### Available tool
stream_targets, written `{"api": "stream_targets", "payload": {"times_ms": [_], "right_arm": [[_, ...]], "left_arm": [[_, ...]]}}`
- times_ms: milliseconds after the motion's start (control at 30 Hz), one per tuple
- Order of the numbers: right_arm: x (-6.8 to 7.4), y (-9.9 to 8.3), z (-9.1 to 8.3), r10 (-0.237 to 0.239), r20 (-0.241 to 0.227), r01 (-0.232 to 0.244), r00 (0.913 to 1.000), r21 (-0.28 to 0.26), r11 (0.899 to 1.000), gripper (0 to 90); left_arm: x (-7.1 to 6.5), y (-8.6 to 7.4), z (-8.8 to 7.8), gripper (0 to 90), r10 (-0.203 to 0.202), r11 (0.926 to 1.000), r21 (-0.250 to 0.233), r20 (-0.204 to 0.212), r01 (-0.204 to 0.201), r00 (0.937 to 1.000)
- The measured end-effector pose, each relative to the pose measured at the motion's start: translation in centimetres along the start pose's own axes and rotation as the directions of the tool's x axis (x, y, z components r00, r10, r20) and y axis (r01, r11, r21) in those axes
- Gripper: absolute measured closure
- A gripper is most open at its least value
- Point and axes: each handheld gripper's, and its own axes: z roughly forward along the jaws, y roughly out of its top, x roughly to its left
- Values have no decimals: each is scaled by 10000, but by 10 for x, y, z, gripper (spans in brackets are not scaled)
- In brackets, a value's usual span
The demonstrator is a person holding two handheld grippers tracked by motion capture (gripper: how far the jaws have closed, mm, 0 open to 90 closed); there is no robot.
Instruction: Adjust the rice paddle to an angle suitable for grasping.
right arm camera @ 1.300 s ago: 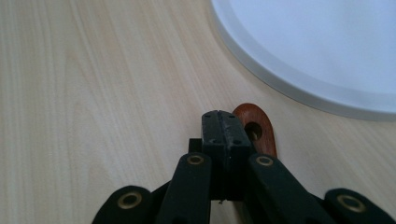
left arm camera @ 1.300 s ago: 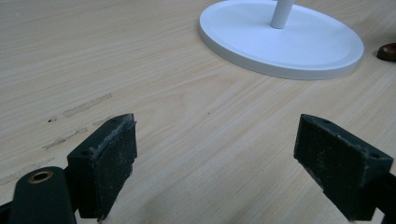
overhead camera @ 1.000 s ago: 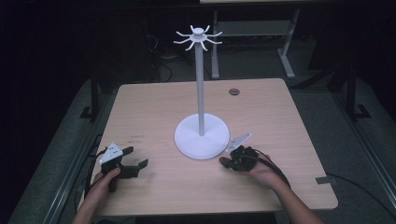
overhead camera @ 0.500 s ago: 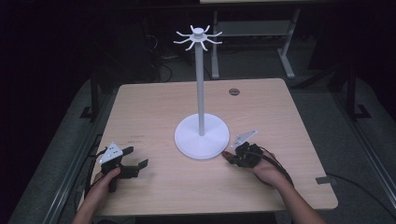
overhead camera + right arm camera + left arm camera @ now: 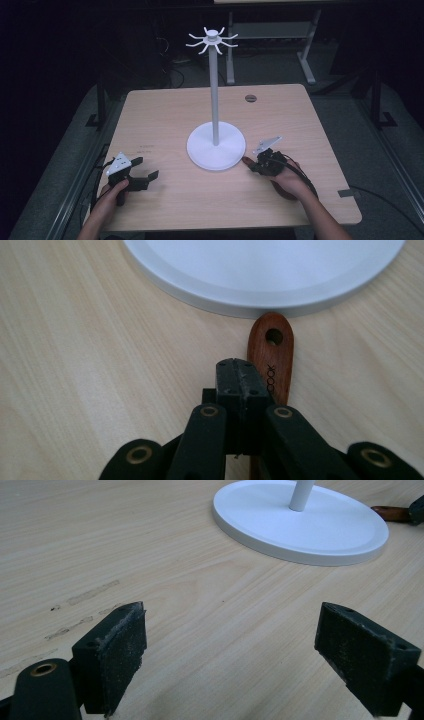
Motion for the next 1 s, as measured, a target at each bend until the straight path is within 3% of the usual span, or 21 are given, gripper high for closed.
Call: {"api": "stream_targets", "payload": {"times_ms": [367, 633, 1000], "right_arm": [[-14, -7, -5, 506, 434, -505, 9978, -47, 9987, 898], [-15, -5, -18, 805, 200, -799, 9966, -279, 9964, 893], [-21, -8, -37, 1634, 444, -1635, 9856, -12, 9865, 697]], "left_arm": [[0, 0, 0, 129, 6, 10000, 5, 3, -6, 10000], [0, 0, 0, 129, -23, 10000, -8, 18, 23, 10000], [0, 0, 0, 129, 79, 10000, 46, -39, -78, 10000]]}}
